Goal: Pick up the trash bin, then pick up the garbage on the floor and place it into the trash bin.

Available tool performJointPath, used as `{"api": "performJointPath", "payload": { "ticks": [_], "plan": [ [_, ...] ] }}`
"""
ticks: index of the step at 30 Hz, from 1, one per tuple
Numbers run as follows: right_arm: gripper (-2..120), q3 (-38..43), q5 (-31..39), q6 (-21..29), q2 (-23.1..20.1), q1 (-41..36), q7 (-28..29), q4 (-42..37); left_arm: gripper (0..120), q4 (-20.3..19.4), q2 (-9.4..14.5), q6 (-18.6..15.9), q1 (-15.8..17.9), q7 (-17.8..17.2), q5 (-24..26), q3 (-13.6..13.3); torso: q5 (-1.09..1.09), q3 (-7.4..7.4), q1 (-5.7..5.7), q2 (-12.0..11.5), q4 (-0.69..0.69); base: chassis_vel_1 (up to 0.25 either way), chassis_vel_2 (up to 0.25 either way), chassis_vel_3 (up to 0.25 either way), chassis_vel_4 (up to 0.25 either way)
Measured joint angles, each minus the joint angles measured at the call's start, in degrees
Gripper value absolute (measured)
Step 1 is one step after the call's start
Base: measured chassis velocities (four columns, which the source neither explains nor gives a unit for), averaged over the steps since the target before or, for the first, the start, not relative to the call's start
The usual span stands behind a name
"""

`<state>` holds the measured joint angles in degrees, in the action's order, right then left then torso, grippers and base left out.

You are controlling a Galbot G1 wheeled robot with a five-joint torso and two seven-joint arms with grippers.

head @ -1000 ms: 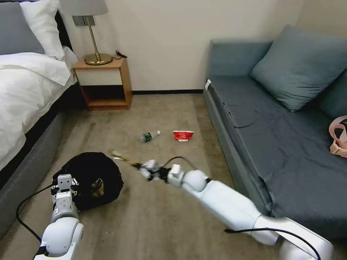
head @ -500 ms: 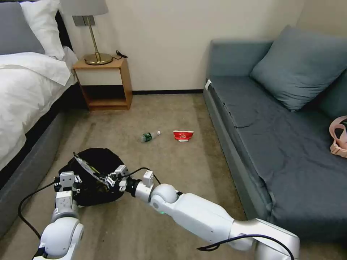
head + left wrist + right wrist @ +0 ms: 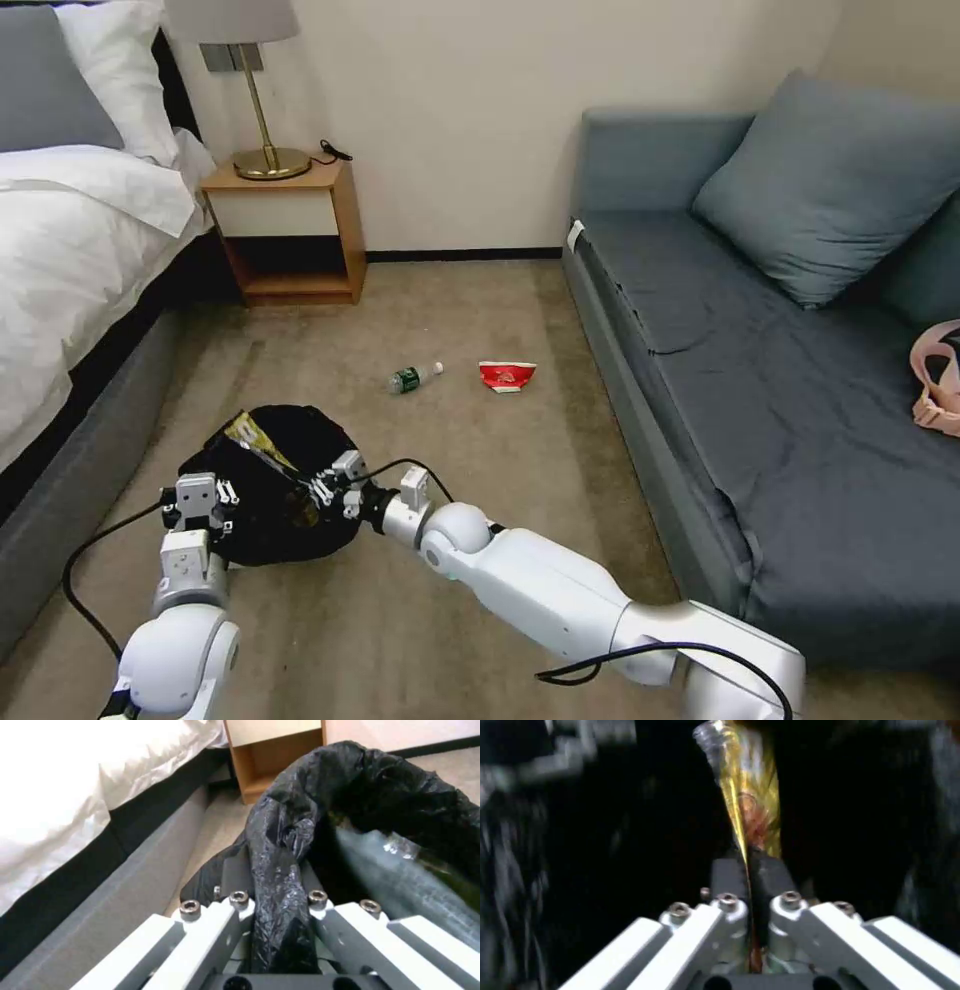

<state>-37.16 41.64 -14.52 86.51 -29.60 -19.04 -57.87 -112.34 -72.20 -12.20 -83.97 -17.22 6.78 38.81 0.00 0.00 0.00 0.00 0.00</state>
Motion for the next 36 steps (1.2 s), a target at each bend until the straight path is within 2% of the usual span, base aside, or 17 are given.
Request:
{"api": "performJointPath", "payload": {
  "ticks": [2,4,10,12,14,16,19,20,22,23,24,25,26,27,30,36],
  "plan": [
    [17,-0.06,-1.69,-0.05,-0.5,-0.21,0.24,-0.37,4,-0.06,-0.05,-0.14,-0.08,-0.11,0.0,0.03,0.0,0.0,0.0,0.0,0.0,0.0,0.0,0.0,0.0],
    [20,-0.09,-2.12,-0.05,-0.66,-0.2,0.45,-0.59,4,-0.05,-0.08,-0.16,-0.09,-0.14,-0.01,0.03,0.0,0.0,0.0,0.0,0.0,0.0,0.0,0.0,0.0],
    [44,0.4,-5.24,0.0,-1.32,-0.07,1.98,-2.19,4,0.61,-0.15,-0.21,0.12,-0.35,0.01,0.03,0.0,0.0,0.0,0.0,0.01,0.0,0.0,0.0,0.0],
    [47,0.57,-5.49,0.01,-1.46,-0.06,2.16,-2.55,4,0.69,-0.13,-0.2,0.19,-0.39,0.05,0.04,0.0,0.0,0.0,0.0,0.0,0.0,0.0,0.0,0.0],
    [61,2.47,-5.94,0.52,-2.52,-0.03,3.68,-5.26,4,1.11,0.09,-0.28,0.37,-0.81,1.07,0.39,0.0,0.0,0.0,0.0,0.0,0.0,0.0,0.0,0.0],
    [62,2.9,-6.0,0.58,-2.64,-0.05,3.88,-5.61,4,1.16,0.11,-0.29,0.39,-0.87,1.24,0.47,0.0,0.0,0.0,0.0,0.01,0.0,0.0,0.0,0.0],
    [77,7.82,-7.8,1.96,-3.72,-1.01,9.18,-9.69,4,1.28,0.09,-0.53,0.64,-1.45,2.96,0.8,0.01,0.0,0.0,0.0,0.01,0.0,0.0,0.0,0.0],
    [77,7.82,-7.8,1.96,-3.72,-1.01,9.18,-9.69,4,1.28,0.09,-0.53,0.64,-1.45,2.96,0.8,0.01,0.0,0.0,0.0,0.01,0.0,0.0,0.0,0.0],
    [87,10.85,-9.12,5.86,-5.14,-1.72,18.43,-13.54,4,1.14,-0.11,-0.88,0.93,-2.15,4.69,0.9,0.01,0.0,0.0,0.0,0.01,0.0,0.0,0.0,0.0],
    [87,10.85,-9.12,5.86,-5.14,-1.72,18.43,-13.54,4,1.14,-0.11,-0.88,0.93,-2.15,4.69,0.9,0.01,0.0,0.0,0.0,0.01,0.0,0.0,0.0,0.0],
    [93,11.93,-9.9,9.44,-6.58,-2.01,24.38,-15.83,4,1.07,-0.33,-1.21,1.44,-3.37,6.67,0.94,0.01,0.0,0.0,0.0,0.01,0.0,0.0,0.0,0.0],
    [95,12.24,-10.59,10.85,-7.26,-2.11,26.42,-16.56,4,1.07,-0.43,-1.37,1.69,-4.0,7.62,0.95,0.01,0.0,0.0,0.0,0.01,0.0,0.0,0.0,0.0],
    [99,13.04,-13.14,14.02,-8.89,-2.54,31.3,-17.92,4,1.08,-0.75,-2.08,2.88,-6.59,13.05,1.05,0.01,0.0,0.0,0.0,0.0,0.0,0.0,0.0,0.0],
    [99,13.04,-13.14,14.02,-8.89,-2.54,31.3,-17.92,4,1.08,-0.75,-2.08,2.88,-6.59,13.05,1.05,0.01,0.0,0.0,0.0,0.0,0.0,0.0,0.0,0.0],
    [100,15.83,-14.51,19.8,-10.55,-4.31,38.95,-19.97,4,1.26,-0.91,-3.32,5.54,-11.57,25.84,1.69,0.0,0.0,0.0,0.0,-0.01,0.0,0.0,0.0,0.0],
    [100,21.83,-14.82,23.97,-10.29,-7.33,44.74,-21.65,4,2.63,-0.52,-3.25,6.83,-13.5,30.6,3.53,0.0,0.0,0.0,0.0,0.0,0.0,0.0,0.0,0.0]
  ]
}}
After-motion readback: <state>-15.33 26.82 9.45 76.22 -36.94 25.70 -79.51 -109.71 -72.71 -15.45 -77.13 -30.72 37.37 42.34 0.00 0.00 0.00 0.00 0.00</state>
